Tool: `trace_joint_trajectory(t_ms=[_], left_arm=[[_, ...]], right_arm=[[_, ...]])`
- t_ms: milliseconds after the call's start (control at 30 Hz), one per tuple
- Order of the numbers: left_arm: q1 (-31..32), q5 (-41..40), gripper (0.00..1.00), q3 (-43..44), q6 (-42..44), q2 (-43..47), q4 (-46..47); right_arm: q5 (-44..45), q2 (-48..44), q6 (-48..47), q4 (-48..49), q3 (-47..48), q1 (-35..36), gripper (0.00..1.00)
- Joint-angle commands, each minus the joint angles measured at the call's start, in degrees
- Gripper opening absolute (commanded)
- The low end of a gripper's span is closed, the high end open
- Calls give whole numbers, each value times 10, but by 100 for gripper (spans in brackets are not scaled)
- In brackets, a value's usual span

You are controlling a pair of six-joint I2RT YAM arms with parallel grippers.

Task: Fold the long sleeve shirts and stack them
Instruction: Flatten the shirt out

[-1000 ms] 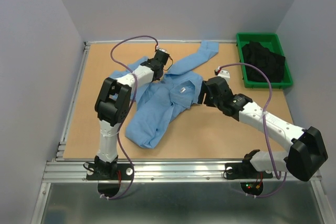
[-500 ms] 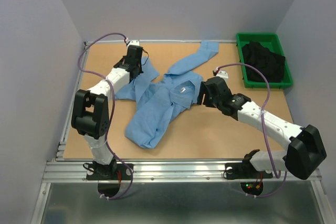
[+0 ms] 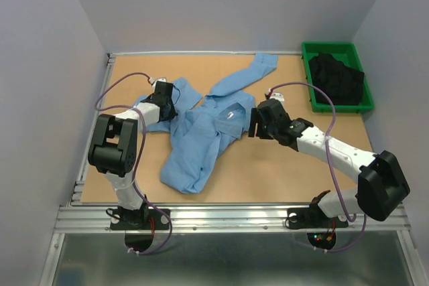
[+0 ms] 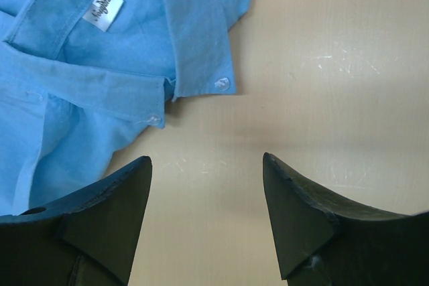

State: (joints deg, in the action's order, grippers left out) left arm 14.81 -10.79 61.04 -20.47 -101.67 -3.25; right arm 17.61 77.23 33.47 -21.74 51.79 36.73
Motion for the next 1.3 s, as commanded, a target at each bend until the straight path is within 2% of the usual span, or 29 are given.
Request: trace_joint_trajectory(t_ms=[0, 200, 300, 333, 400, 500, 633, 900, 1100, 1267], left_arm=[[-27, 9, 0, -38, -40, 42, 13], [-62, 41, 2, -93, -79, 101, 16], [-82, 52, 15, -122, -88, 159, 15], [-84, 53, 26, -126, -85, 192, 11], [-83, 59, 38, -130, -77, 224, 9], [-76, 69, 62, -116, -42, 272, -4], [-41, 53, 71, -80, -1, 274, -27], [80, -63, 72, -51, 79, 215, -57], [102, -114, 71, -46, 97, 171, -65], [108, -147, 69, -37, 99, 123, -63]], right_arm=[[-19, 11, -28, 35, 14, -3, 72], [-70, 44, -69, 53, 58, -3, 73], [-102, 61, -84, 69, 83, -3, 74], [-111, 75, -86, 73, 91, -2, 74], [-121, 91, -87, 84, 111, 3, 74], [-128, 135, -88, 100, 140, 15, 77], [-131, 174, -76, 122, 171, 26, 79], [-140, 285, -75, 142, 275, 58, 77], [-140, 331, -68, 146, 301, 60, 70], [-136, 350, -65, 146, 300, 60, 58]])
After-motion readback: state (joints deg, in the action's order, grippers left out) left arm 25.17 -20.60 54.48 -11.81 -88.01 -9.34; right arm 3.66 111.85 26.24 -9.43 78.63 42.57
